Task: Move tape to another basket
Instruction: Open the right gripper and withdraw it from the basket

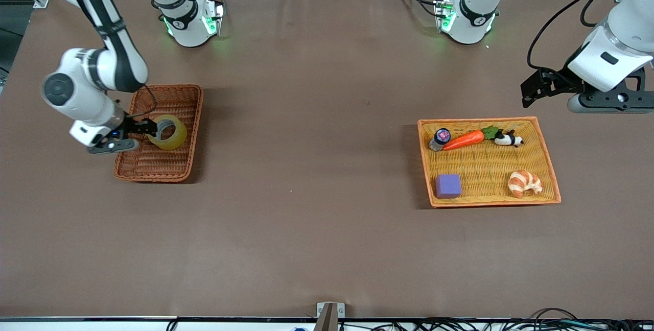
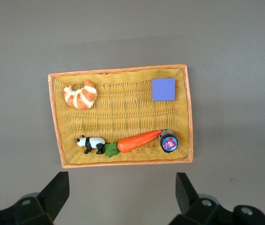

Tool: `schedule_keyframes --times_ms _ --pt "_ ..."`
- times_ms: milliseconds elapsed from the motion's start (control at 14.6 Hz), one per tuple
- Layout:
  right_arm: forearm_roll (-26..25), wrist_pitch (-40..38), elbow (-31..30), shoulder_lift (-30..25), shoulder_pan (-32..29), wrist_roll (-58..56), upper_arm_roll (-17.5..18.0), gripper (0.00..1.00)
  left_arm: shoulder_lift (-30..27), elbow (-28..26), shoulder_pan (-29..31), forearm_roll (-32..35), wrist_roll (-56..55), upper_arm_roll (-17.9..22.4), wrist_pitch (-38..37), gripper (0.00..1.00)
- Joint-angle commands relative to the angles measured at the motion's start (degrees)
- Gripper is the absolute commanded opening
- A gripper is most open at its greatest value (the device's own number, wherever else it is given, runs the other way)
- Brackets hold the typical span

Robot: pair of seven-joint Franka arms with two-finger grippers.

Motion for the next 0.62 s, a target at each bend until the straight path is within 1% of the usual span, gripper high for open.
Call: schedule_keyframes --times_ms 0,206,274,343,411,549 --pt "1.04 -13.32 11.22 -2.39 -0.64 2.54 0.98 1.00 0.62 1.46 0.00 1.38 0.15 -0.24 -0.32 1.00" --pt "1.13 -25.99 24.32 -2.39 -1.07 6.67 2.65 1.00 0.71 1.37 -0.09 1.38 -0.37 -0.16 -0.32 1.00" --pt "1.21 -29.60 27.58 -2.39 -1.77 8.16 3.79 1.00 0.71 1.46 -0.09 1.38 -0.55 -0.16 -0.32 1.00" --pt "1.39 -33.37 31.27 -2.39 -3.17 10.61 6.32 1.00 0.71 1.46 -0.09 1.38 -0.63 -0.16 -0.32 1.00" --pt "2.00 -36.20 34.44 -2.39 -3.97 12.81 8.09 1.00 0.71 1.46 -0.09 1.38 -0.64 -0.16 -0.32 1.00" --pt "2.01 -41.73 41.29 -2.22 -3.46 14.86 8.63 1.00 0.71 1.37 -0.09 1.38 -0.55 -0.16 -0.32 1.00"
